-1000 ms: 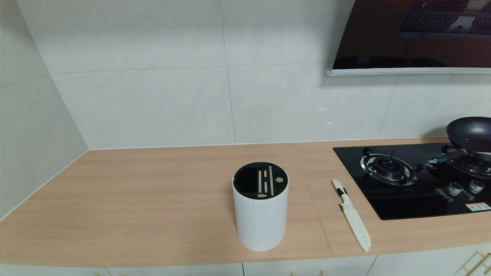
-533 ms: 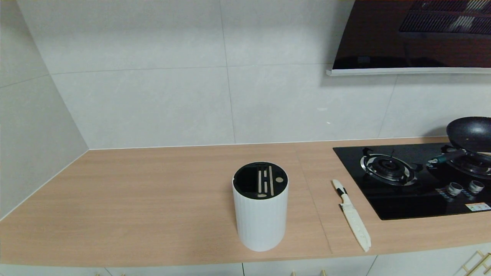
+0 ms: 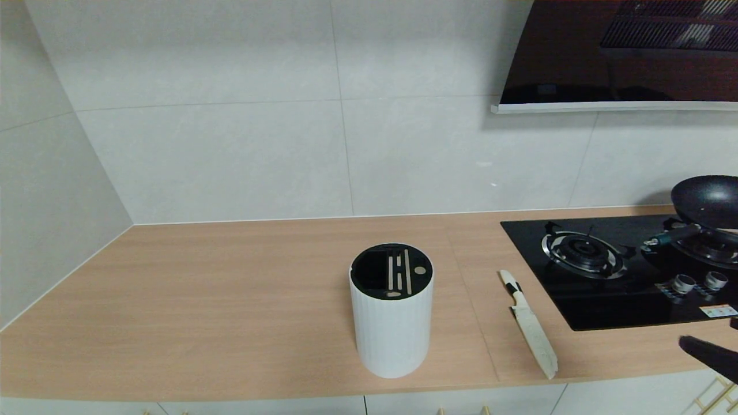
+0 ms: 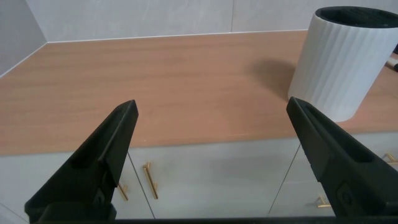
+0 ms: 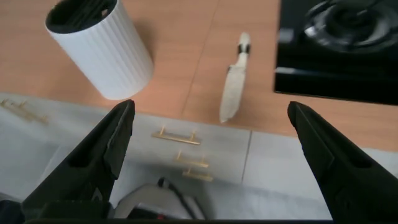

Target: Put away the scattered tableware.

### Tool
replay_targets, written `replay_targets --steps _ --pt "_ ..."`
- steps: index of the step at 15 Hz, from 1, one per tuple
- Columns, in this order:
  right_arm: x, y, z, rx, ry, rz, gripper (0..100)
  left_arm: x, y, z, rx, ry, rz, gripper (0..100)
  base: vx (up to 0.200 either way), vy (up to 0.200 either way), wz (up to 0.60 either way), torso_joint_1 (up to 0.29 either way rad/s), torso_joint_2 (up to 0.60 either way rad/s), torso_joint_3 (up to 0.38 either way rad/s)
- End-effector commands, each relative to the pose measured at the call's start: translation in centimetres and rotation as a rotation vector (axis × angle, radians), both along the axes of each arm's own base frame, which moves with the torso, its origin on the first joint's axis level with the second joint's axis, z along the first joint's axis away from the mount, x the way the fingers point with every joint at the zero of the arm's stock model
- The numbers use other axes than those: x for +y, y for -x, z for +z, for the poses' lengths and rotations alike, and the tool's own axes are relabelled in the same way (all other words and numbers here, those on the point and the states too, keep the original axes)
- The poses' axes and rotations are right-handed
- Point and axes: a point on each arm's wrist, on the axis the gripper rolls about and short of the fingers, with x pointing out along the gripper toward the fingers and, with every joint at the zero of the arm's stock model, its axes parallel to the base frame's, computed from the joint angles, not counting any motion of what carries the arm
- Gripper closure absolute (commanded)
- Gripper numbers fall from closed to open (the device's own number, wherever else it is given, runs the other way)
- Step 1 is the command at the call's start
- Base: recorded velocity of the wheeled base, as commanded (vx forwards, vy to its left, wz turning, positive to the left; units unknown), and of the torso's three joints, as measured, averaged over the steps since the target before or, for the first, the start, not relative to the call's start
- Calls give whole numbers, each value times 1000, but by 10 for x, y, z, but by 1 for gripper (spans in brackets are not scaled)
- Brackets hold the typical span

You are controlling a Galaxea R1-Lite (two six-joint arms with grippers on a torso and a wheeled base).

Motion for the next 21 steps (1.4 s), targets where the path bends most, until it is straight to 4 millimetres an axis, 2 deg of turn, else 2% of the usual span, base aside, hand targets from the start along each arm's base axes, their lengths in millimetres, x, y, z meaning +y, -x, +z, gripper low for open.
replay_targets --steps 1,2,4,10,17,21 --pt "25 -95 -17 165 11 76 0 0 0 0 1 0 1 0 0 0 0 0 0 0" --pt "34 -125 -35 196 52 32 0 0 0 0 1 0 1 0 0 0 0 0 0 0" --pt "46 -164 -64 207 108 -32 0 0 0 0 1 0 1 0 0 0 0 0 0 0" --pt "62 -236 -129 234 158 -99 0 0 0 0 1 0 1 0 0 0 0 0 0 0" --pt "71 -256 -190 257 195 -140 0 0 0 0 1 0 1 0 0 0 0 0 0 0" --pt "71 -257 -204 270 219 -174 0 0 0 0 1 0 1 0 0 0 0 0 0 0"
